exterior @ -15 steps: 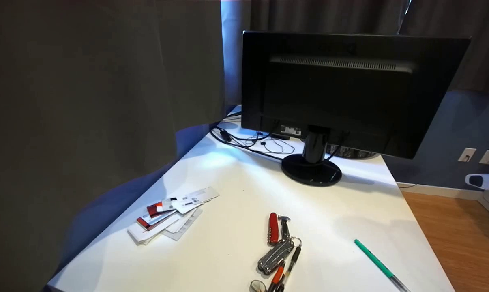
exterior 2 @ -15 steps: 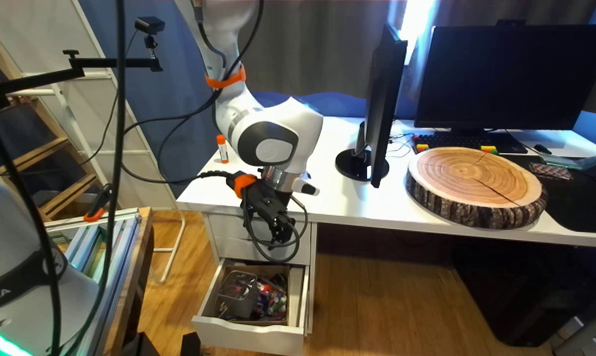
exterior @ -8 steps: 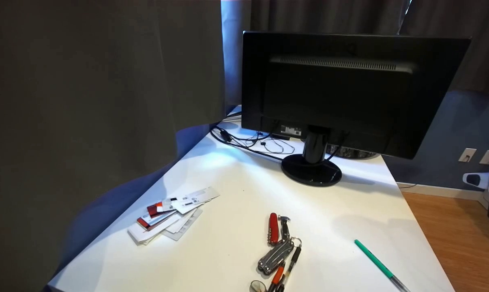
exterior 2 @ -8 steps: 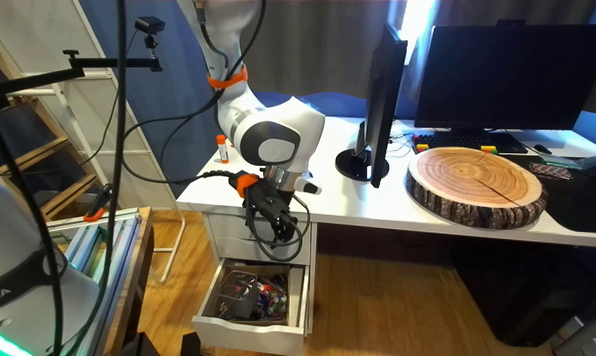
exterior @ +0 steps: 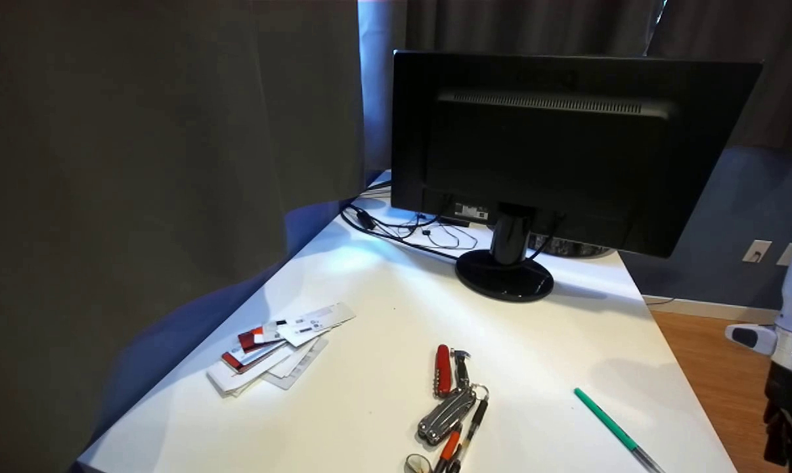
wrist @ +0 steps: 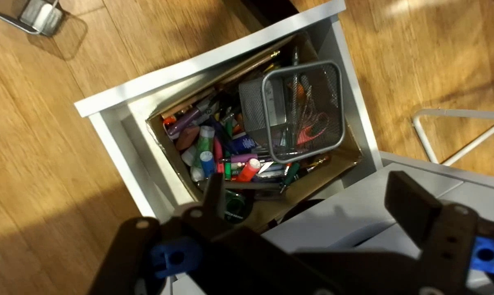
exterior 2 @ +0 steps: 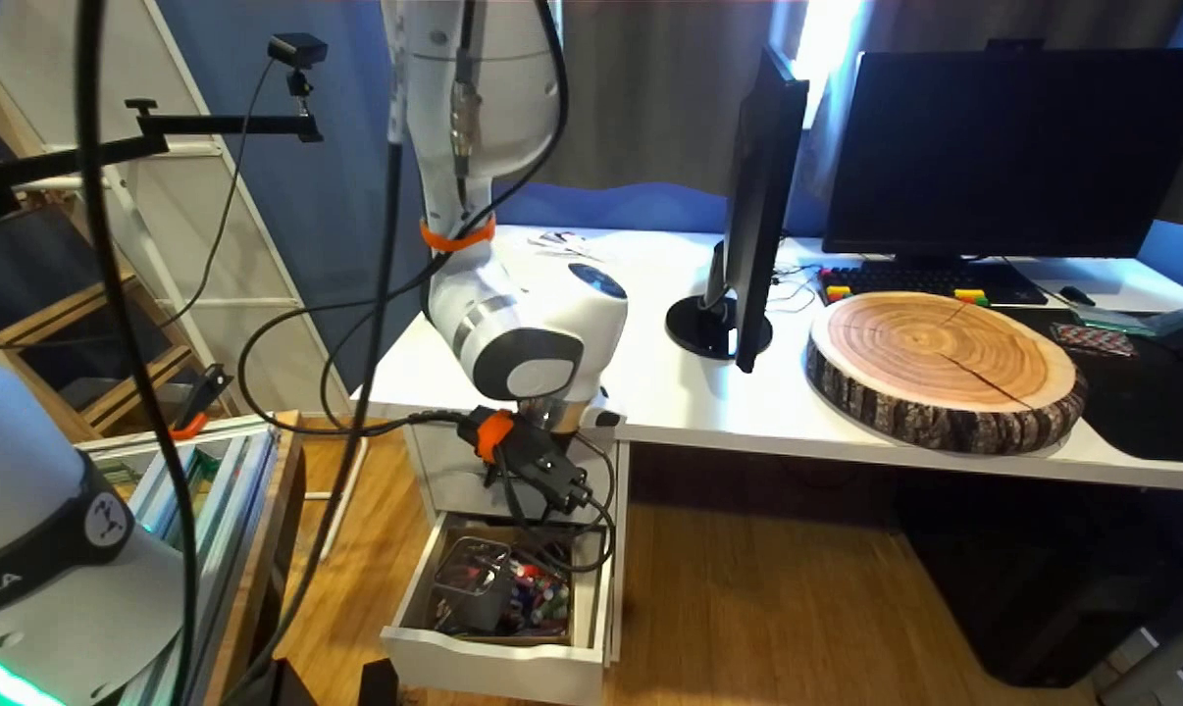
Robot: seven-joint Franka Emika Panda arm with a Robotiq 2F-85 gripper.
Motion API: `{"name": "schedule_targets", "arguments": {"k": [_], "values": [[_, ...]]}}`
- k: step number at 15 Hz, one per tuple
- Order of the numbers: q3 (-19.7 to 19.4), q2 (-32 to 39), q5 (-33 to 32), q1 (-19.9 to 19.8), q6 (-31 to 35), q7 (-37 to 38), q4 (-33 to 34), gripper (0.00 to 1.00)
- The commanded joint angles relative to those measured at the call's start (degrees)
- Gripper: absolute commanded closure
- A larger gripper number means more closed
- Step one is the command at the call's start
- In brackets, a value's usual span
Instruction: Take the bin out of the drawer and put a pen into it
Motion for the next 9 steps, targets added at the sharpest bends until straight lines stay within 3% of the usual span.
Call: {"name": "schedule_targets", "arguments": {"k": [1,9], "values": [[2.2,10.0,-4.6,-3.1,3.7,-2.9,5.7,0.00],[1.5,22.9,-9.3,-2.9,5.0,-2.2,14.0,0.00]]}}
